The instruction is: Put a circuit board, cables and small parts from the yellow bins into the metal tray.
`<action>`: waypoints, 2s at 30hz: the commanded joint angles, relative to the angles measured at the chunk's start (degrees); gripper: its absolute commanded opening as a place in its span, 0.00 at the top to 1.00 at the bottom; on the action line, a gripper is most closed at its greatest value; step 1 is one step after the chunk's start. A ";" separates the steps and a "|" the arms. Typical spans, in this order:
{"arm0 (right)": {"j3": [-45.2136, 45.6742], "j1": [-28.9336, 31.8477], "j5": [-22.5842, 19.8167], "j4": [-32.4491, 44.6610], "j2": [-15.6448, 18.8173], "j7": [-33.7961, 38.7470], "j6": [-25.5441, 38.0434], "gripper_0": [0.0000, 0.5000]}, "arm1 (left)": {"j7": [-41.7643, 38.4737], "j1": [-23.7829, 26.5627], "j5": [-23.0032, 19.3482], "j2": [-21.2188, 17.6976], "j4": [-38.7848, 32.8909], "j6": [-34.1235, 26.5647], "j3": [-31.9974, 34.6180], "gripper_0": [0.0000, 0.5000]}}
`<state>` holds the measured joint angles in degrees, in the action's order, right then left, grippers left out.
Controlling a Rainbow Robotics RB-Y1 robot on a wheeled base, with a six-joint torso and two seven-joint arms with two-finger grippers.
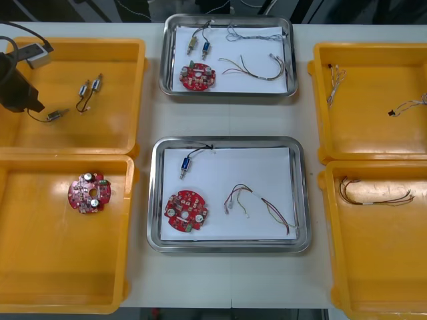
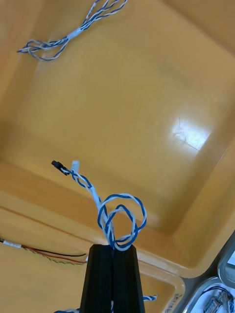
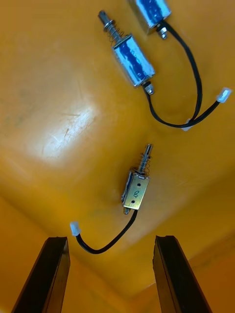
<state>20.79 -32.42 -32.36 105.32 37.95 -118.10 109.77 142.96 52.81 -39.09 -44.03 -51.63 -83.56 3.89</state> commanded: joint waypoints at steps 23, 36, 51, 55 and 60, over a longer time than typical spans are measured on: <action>-15.34 0.08 -21.08 20.54 3.62 2.44 0.23 1.00 | 8.91 3.09 -5.38 -2.82 -1.64 5.96 -13.91 0.00; -33.98 -9.59 -19.06 20.46 -2.36 10.70 0.23 1.00 | 9.26 3.00 -5.91 -2.55 2.32 10.61 -17.25 0.00; -51.82 -13.63 -10.53 10.52 -8.86 11.14 0.23 1.00 | 9.97 1.86 -6.35 -1.85 5.57 15.89 -19.10 0.00; -55.33 -13.63 -7.45 9.29 -8.86 10.96 -1.76 1.00 | 10.05 1.68 -6.44 -1.85 5.57 15.89 -19.10 0.00; -56.65 -13.63 -6.14 6.22 -9.39 10.61 -6.33 1.00 | 9.88 1.68 -6.35 -1.32 5.57 15.98 -19.18 1.00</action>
<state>-34.98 -43.96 -39.16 112.88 29.81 -106.86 105.60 145.19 53.09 -44.97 -44.22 -45.74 -68.36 -14.82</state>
